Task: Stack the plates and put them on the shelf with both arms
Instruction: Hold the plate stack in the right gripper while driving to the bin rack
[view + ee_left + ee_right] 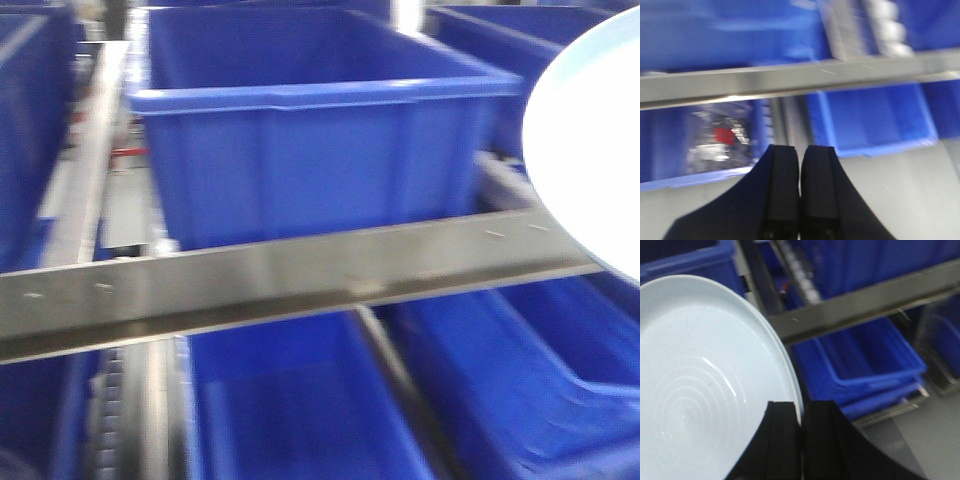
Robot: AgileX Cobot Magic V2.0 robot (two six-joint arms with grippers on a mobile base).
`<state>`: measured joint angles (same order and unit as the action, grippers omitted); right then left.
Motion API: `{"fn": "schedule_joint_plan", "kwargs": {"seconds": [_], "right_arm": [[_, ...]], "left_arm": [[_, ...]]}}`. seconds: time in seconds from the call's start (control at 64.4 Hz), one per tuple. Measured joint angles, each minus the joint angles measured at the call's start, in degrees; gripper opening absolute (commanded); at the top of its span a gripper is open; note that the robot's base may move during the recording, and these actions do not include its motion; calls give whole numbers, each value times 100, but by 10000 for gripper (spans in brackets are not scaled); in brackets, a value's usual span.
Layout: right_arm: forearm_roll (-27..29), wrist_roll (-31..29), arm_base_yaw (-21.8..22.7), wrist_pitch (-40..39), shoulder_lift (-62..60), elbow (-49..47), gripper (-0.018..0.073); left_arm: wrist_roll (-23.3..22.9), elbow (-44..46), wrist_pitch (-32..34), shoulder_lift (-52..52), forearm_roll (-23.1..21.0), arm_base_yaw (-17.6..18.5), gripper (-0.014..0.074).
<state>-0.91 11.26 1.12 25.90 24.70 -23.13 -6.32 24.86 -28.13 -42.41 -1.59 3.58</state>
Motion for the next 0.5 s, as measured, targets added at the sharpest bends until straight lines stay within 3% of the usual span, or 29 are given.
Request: {"fn": "schedule_joint_plan", "kwargs": {"seconds": [0.497], "right_arm": [[0,0,0,0,0,0,28]], "left_arm": [[0,0,0,0,0,0,85]]}}
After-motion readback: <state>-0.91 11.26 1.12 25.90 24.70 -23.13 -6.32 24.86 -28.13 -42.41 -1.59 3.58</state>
